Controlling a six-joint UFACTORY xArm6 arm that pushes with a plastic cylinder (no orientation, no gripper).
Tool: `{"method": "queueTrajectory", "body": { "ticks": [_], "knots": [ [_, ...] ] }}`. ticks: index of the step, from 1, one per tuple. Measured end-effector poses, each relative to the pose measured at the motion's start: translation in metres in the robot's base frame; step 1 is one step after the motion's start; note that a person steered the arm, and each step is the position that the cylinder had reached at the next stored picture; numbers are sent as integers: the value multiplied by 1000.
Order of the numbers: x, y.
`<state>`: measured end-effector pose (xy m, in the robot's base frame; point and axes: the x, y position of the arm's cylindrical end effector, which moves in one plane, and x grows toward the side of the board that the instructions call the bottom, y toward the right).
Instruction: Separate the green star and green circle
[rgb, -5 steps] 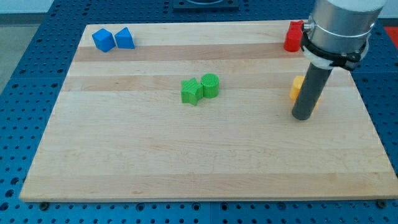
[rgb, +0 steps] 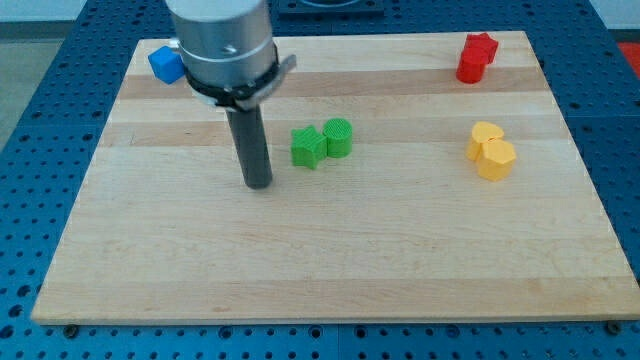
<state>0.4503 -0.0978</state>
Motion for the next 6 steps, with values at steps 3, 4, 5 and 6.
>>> {"method": "queueTrajectory", "body": {
  "ticks": [3, 4, 5, 6],
  "knots": [
    [-44, 36],
    [-32, 57],
    [-19, 79],
    [-9, 102]
  ]
}}
